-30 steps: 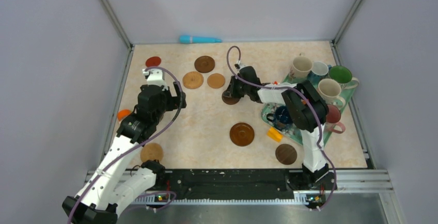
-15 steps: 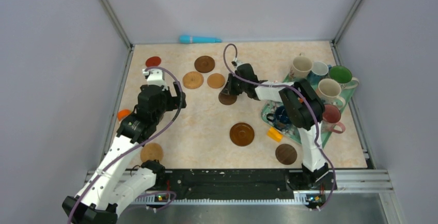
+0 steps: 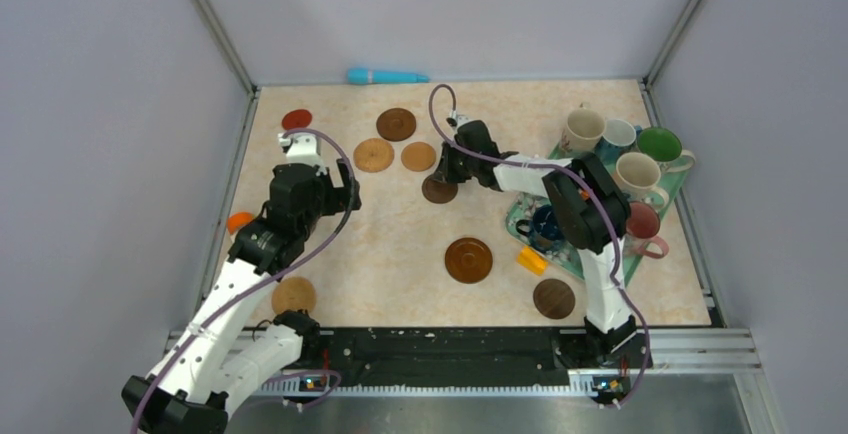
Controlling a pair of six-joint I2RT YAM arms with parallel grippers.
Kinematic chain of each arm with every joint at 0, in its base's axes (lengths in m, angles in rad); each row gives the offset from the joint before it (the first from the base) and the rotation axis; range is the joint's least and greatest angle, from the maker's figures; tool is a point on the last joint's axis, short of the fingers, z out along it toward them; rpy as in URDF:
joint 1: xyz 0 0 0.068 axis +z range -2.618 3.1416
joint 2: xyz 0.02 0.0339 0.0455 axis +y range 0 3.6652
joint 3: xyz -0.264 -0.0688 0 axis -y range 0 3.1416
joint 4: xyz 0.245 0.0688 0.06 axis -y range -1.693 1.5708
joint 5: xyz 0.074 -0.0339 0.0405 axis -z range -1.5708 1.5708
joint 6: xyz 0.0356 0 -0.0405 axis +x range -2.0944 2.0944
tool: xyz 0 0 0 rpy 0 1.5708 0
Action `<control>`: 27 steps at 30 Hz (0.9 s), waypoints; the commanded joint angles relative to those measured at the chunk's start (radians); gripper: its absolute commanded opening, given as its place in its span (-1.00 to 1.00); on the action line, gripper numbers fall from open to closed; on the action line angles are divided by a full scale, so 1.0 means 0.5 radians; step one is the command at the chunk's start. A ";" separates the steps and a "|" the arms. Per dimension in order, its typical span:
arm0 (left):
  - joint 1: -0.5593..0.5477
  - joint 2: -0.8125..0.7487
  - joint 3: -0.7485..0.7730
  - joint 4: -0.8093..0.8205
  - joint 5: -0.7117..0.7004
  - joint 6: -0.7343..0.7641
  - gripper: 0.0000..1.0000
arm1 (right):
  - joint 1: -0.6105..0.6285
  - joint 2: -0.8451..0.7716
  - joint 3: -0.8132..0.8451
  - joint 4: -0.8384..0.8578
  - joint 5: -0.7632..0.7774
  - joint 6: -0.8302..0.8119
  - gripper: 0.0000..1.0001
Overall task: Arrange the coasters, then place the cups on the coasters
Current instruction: Move the coaster to the center of the board.
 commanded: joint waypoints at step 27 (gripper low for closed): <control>0.638 0.777 0.420 0.222 0.250 -0.526 0.73 | 0.025 -1.612 -1.050 0.061 0.024 0.013 0.46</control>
